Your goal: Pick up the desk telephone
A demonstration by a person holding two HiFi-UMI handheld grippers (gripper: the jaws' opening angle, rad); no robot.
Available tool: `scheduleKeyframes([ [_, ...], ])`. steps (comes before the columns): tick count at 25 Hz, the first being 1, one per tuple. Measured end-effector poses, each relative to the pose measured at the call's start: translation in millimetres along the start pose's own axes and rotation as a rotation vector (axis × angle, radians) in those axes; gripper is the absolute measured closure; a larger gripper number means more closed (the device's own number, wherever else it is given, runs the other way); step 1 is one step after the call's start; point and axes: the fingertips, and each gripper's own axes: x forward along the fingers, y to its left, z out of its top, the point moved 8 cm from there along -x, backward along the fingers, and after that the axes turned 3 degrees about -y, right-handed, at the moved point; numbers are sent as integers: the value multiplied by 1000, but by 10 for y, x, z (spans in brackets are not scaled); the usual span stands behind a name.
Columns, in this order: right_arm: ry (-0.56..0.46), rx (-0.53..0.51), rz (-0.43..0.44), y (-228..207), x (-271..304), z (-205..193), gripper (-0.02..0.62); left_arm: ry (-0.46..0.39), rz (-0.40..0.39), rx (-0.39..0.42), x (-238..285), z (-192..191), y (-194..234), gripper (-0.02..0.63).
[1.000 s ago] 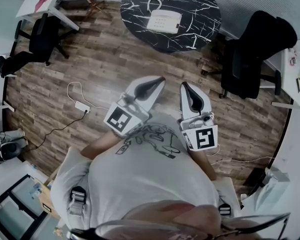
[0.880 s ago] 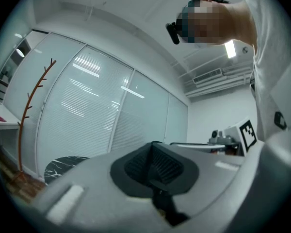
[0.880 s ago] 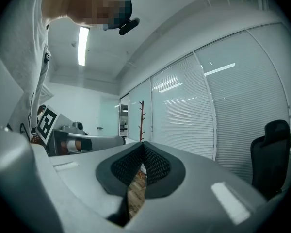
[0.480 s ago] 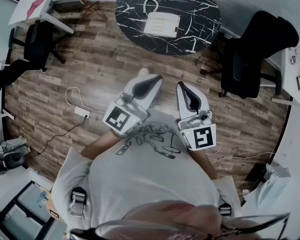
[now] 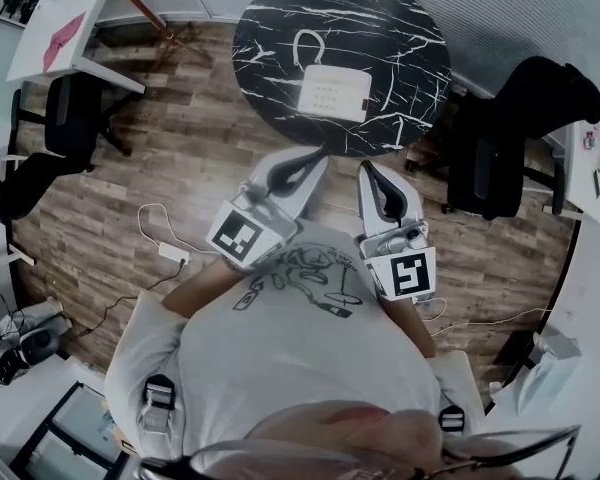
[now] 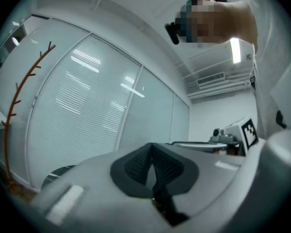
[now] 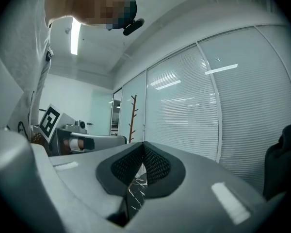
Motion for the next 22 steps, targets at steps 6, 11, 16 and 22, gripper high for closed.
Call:
scheduleKeyframes([
  [6,14,0,6,-99,803,18,591,21,2,1,127,161,759,604],
  [11,11,-8,-4,-187,1266,-5,591,28,-1,2,211,188,1220,603],
  [16,32,-1,-6,-265,1555,-75,591,54,14,-4,327,147,1496,603],
  [22,54,8,0,-453,1687,-199,591,86,26,-45,494,-2,1650,582],
])
